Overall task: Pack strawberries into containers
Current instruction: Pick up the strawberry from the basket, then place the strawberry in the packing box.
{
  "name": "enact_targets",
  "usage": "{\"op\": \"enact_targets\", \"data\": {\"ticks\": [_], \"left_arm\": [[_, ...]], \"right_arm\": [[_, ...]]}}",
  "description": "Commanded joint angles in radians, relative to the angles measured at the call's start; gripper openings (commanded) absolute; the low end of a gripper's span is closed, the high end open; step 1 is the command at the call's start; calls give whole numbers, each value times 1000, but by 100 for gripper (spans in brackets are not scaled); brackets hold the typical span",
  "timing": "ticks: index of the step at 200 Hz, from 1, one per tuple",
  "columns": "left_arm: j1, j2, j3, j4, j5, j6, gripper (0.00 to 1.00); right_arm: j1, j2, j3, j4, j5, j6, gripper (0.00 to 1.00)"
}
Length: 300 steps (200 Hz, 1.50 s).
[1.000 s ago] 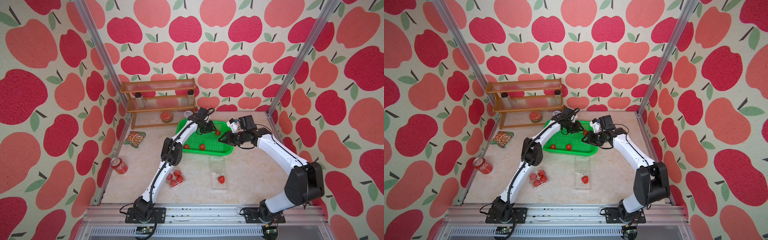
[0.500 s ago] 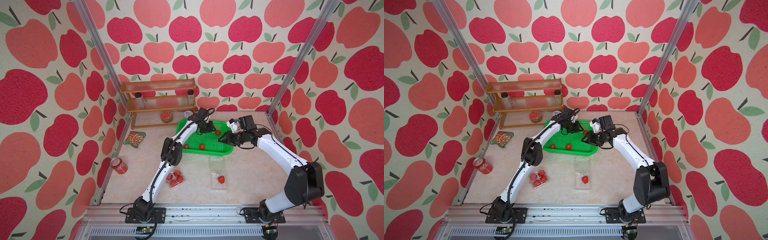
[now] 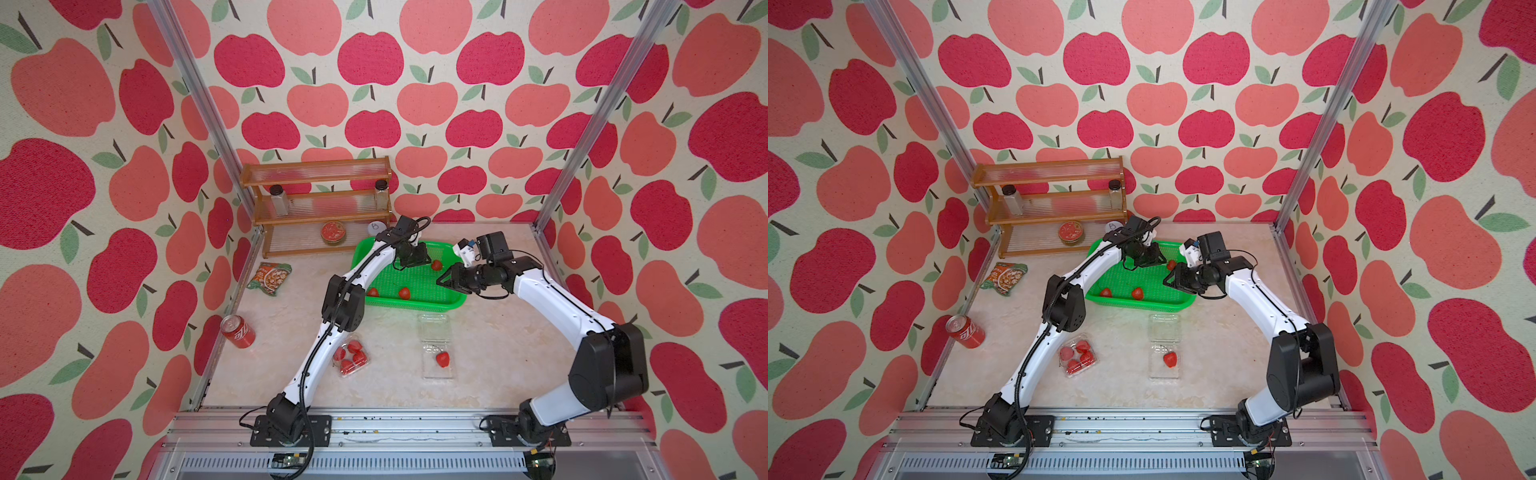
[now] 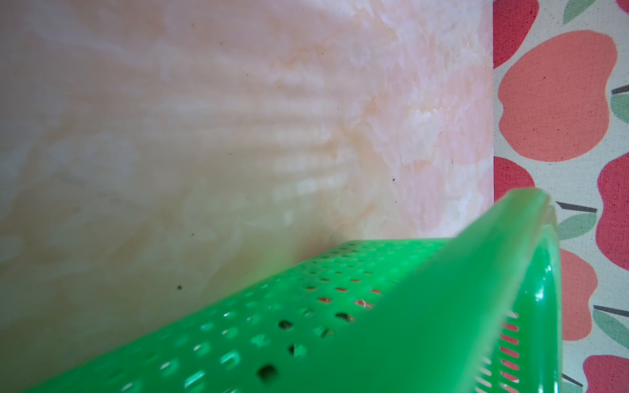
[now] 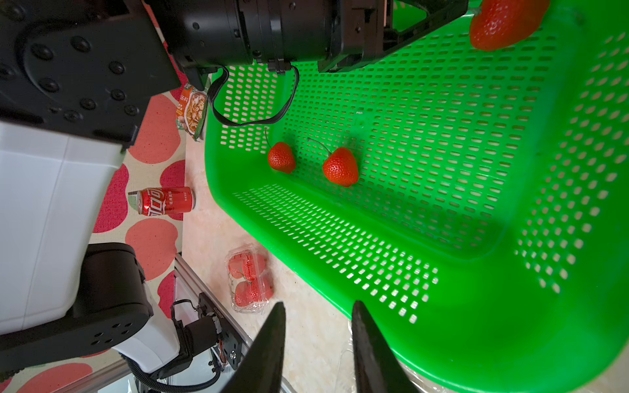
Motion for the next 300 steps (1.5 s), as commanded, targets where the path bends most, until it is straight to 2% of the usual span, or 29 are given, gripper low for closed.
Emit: {"op": "enact_targets", "data": {"ticks": [1,37,44,95,150,176,202,224,269,300], "left_arm": [[-15,6,-38,-96,29,-3,16],[-14,1,-40,-99,35,2,5],[-12,0,-42,-98,36,3,0],[-14,-41,-41,-65,44,-5,0],[-28,-180,-37,-10,36,-14,0],[-53,-261,-38,-46,29,13,0],[-103,-367,-57,-165,9,71,0],[-176,-529,-212,-239,-57,113,0],[-321,-987,-847,-68,-183,-34,0],[-431,-1163,-1058,-76,-254,-110,0]], "right_arm": [[-7,4,-9,0,-22,13,35],[-6,-3,-11,3,-22,20,35],[-6,-7,-11,5,-22,22,35],[-9,-58,0,8,-8,35,35],[-22,-163,28,-29,16,47,34],[-23,-224,33,-53,41,49,34],[-25,-276,14,-56,60,60,35],[-24,-317,-17,-43,79,69,35],[-25,-391,-71,-16,113,83,35],[-25,-433,-121,-4,118,89,36]]}}
